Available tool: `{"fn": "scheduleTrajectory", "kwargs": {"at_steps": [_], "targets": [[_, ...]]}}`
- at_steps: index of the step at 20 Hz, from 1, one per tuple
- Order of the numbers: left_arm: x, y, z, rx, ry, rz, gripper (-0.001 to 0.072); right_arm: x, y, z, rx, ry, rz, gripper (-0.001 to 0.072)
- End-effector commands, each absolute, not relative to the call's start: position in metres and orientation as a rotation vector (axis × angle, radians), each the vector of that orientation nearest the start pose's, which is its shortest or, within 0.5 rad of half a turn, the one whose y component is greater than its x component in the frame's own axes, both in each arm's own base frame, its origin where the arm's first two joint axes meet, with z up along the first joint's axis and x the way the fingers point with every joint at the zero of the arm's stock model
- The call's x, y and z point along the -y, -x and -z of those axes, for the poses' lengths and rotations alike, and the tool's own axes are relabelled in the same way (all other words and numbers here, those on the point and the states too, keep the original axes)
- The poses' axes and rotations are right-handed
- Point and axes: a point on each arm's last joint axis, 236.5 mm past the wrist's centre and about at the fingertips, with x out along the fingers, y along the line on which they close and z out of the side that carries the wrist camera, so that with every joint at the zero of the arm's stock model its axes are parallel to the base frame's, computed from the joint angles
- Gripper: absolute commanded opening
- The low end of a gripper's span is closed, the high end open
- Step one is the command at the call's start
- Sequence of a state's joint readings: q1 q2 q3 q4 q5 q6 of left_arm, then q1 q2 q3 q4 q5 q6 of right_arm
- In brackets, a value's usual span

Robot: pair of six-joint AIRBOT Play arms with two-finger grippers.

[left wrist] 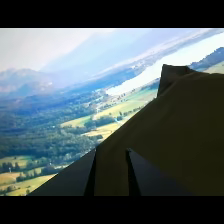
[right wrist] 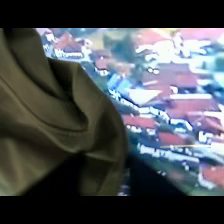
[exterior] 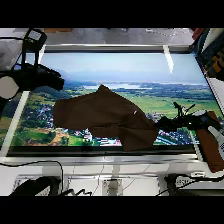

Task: Fold the clothes and pants, and hang the long-sleeved shirts on hangers.

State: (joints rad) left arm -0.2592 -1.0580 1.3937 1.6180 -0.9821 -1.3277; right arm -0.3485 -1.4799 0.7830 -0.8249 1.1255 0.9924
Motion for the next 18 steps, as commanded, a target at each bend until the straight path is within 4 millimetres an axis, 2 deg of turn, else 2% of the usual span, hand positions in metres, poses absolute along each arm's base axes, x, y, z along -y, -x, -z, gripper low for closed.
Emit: {"fn": "scheduleTrajectory", "kwargs": {"at_steps": [1, 2, 4, 6, 7, 9, 11, 13, 15, 18], "targets": [[0.101, -0.415, -0.205, -0.671, -0.347, 0.302, 0.0207, -0.058, -0.32, 0.113, -1.412, -0.58, -0.436, 0.0115], [0.099, -0.416, -0.196, -0.702, -0.358, 0.298, 0.0208, -0.06, -0.324, 0.111, -1.405, -0.565, -0.443, 0.0015], [0.081, -0.423, -0.185, -0.737, -0.359, 0.257, 0.0199, -0.06, -0.331, 0.099, -1.386, -0.55, -0.464, 0.0013], [0.044, -0.428, -0.173, -0.778, -0.322, 0.178, 0.0016, -0.061, -0.337, 0.082, -1.363, -0.533, -0.495, 0.0012], [0.022, -0.425, -0.162, -0.821, -0.276, 0.129, 0.0016, -0.061, -0.34, 0.075, -1.348, -0.524, -0.501, 0.0013], [-0.021, -0.402, -0.12, -0.975, -0.151, 0.055, 0.0016, -0.06, -0.345, 0.064, -1.313, -0.504, -0.499, 0.0013], [-0.047, -0.374, -0.073, -1.107, -0.017, 0.024, 0.0015, -0.059, -0.346, 0.058, -1.295, -0.493, -0.498, 0.0013], [-0.041, -0.351, -0.033, -1.175, 0.105, 0.124, 0.0015, -0.059, -0.346, 0.056, -1.292, -0.493, -0.499, 0.0013], [-0.024, -0.336, -0.007, -1.177, 0.216, 0.251, 0.0015, -0.06, -0.346, 0.056, -1.294, -0.493, -0.5, 0.0013], [-0.033, -0.315, 0.026, -1.174, 0.344, 0.248, 0.0016, -0.06, -0.346, 0.056, -1.295, -0.497, -0.499, 0.0013]]}}
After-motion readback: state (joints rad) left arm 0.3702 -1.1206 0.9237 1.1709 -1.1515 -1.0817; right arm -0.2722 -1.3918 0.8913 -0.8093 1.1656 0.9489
